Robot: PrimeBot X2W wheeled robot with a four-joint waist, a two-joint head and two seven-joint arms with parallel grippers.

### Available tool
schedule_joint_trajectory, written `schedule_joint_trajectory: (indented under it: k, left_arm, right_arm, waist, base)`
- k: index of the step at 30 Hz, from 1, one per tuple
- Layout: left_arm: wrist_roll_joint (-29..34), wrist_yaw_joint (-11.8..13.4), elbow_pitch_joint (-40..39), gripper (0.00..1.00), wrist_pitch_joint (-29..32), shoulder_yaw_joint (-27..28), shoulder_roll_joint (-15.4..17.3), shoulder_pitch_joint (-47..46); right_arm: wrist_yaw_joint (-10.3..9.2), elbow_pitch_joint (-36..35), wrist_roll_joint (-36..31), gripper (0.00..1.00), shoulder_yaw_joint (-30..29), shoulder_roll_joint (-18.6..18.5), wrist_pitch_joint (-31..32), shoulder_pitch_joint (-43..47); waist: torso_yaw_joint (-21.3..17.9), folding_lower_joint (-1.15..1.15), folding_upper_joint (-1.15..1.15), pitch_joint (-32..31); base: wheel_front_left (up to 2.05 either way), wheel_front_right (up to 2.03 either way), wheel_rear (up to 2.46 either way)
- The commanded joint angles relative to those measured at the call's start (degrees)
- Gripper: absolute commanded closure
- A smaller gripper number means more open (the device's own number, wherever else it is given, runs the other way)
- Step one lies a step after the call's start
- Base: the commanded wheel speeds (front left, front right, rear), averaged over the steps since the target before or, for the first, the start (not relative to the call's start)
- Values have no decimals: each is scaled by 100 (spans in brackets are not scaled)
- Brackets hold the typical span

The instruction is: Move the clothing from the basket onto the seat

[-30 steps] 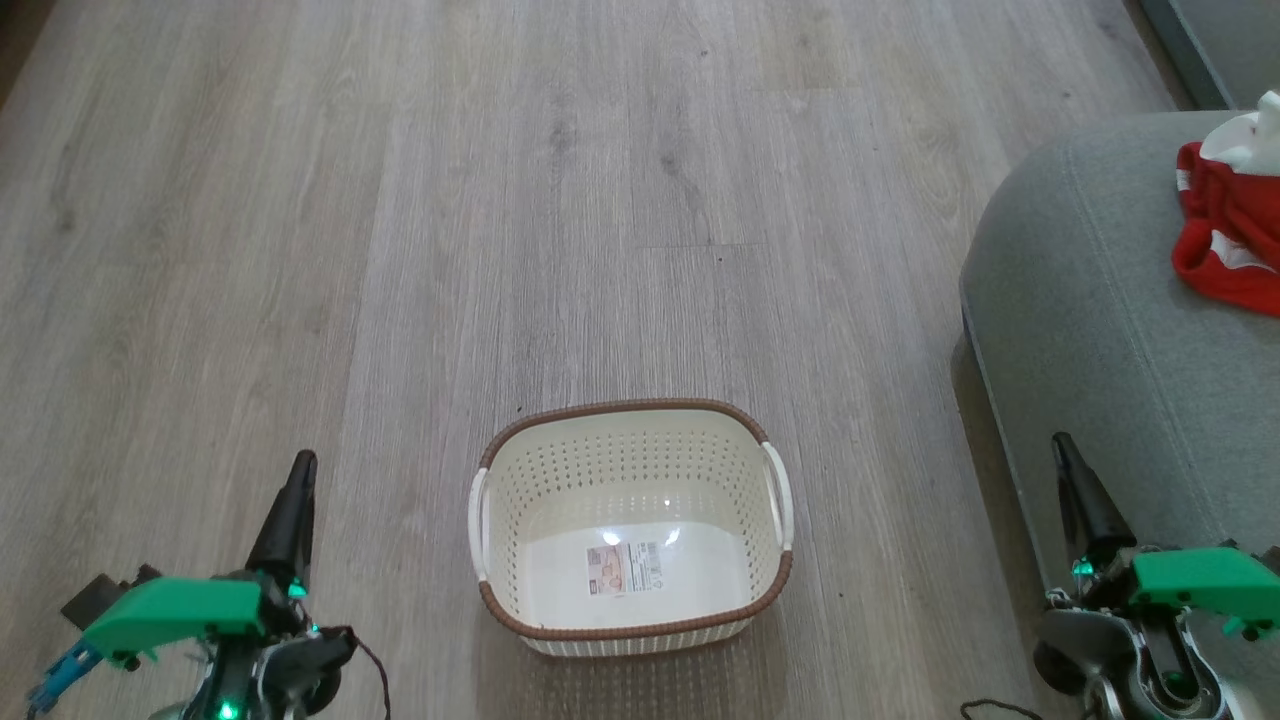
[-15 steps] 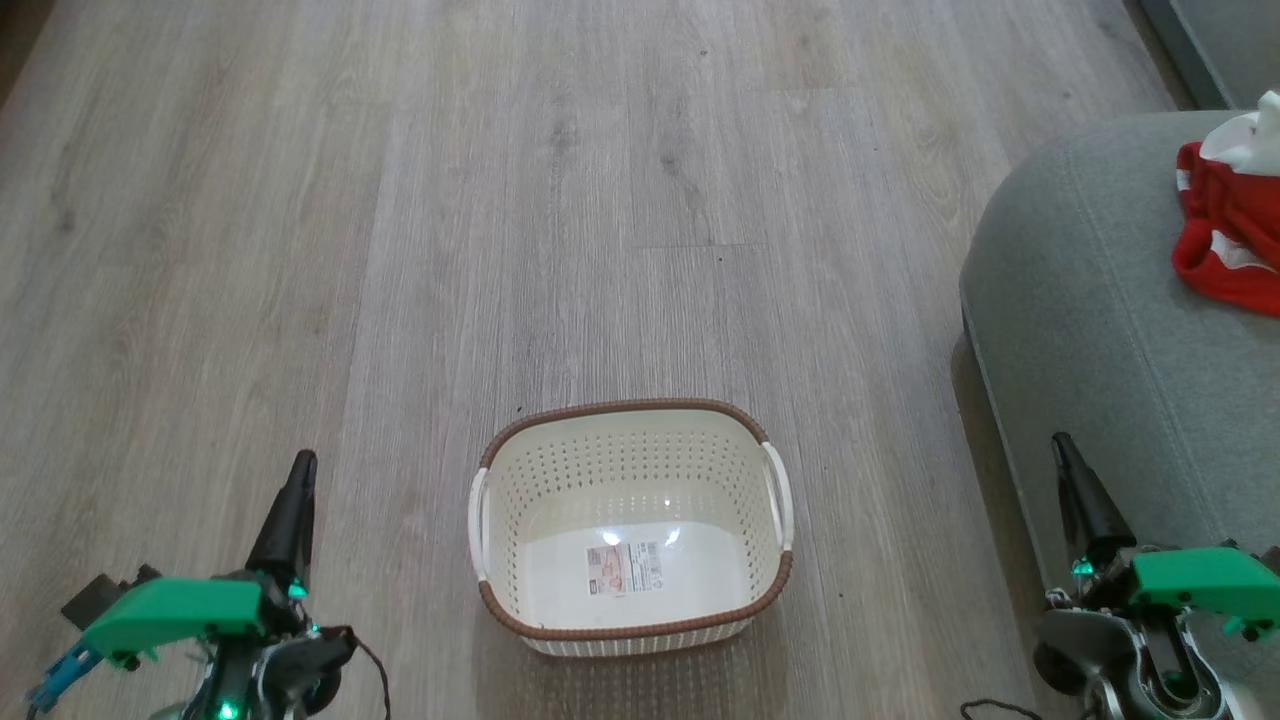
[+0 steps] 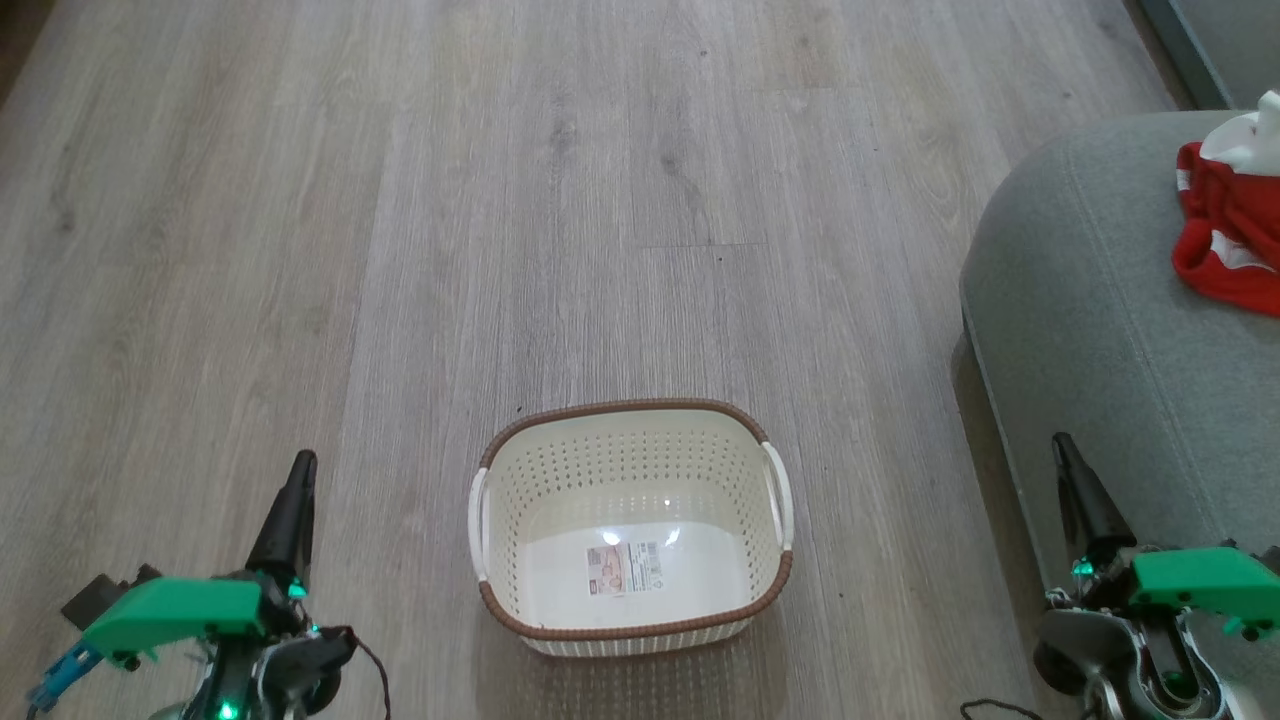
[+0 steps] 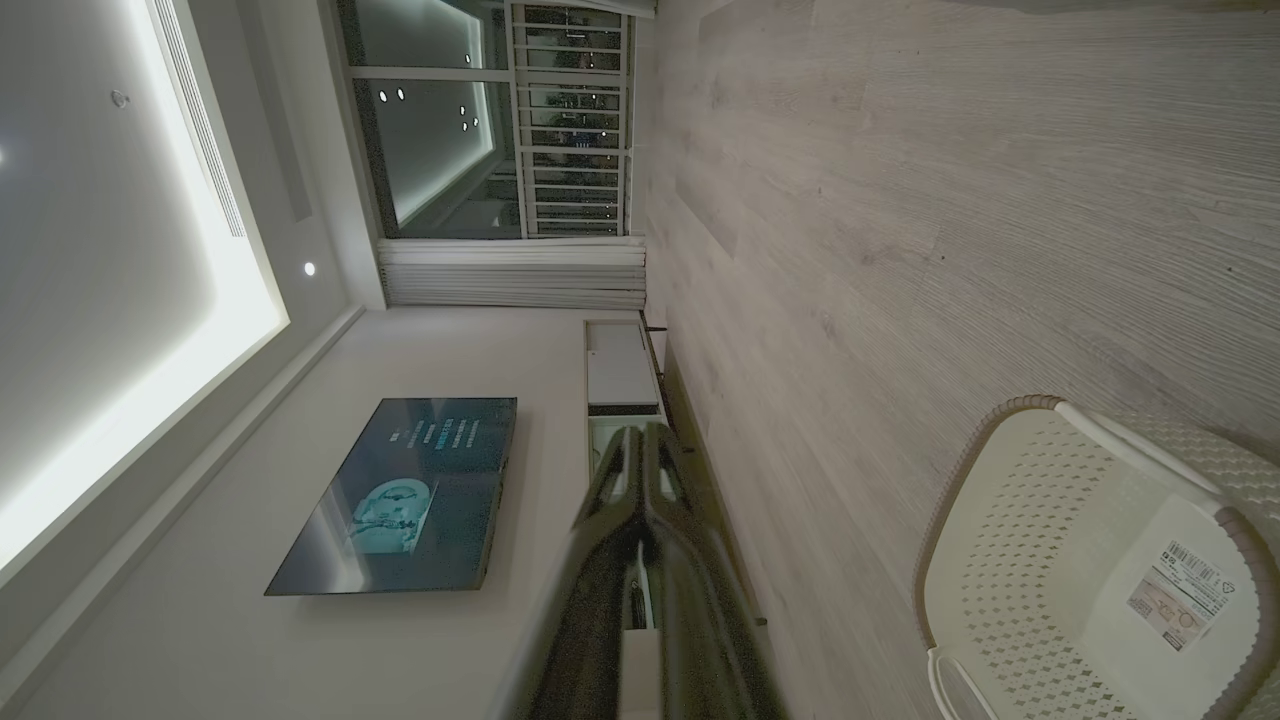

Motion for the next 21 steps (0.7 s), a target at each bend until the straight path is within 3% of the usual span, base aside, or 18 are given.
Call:
schedule_joint_trajectory:
  k: [1, 21]
  left_arm:
    - [-38, -53, -201, 100, 42, 197, 43, -235]
    - [-39, -53, -201, 100, 42, 197, 43, -235]
  right_arm:
    - [-1, -222, 33, 100, 103, -23, 25, -320]
    - [-1, -222, 33, 100, 103, -23, 24, -320]
  waist:
    - [0, 0, 0, 0]
    - [0, 0, 0, 0]
  base:
    - [0, 0, 0]
    - [0, 0, 0]
